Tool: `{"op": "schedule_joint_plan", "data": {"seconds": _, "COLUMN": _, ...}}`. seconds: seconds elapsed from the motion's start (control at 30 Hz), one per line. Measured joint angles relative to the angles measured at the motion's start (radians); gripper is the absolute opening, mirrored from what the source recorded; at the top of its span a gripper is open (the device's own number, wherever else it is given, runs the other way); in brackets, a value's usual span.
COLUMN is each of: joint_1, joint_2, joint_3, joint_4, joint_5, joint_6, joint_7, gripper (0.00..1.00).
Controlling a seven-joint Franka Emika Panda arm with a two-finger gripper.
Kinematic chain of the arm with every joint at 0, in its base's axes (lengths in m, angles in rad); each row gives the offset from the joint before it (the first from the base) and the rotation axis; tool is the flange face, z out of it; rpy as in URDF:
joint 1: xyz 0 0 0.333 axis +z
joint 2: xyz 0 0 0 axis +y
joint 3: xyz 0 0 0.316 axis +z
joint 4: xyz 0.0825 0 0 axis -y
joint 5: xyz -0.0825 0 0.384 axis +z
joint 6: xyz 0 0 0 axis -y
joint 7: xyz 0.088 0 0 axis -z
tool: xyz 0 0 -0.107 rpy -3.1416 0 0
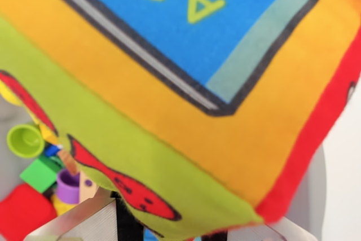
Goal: Pick an object from the bin
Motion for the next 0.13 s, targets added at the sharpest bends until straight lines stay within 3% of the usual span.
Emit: {"op": "schedule_joint_plan", "data": {"seconds": 0.13, "joint_1": 0.000, "joint_2": 0.000, "joint_3": 0.000, "joint_4": 0.000, "joint_5": 0.000, "joint_6": 0.000, "joint_7": 0.000, "gripper": 0.00}}
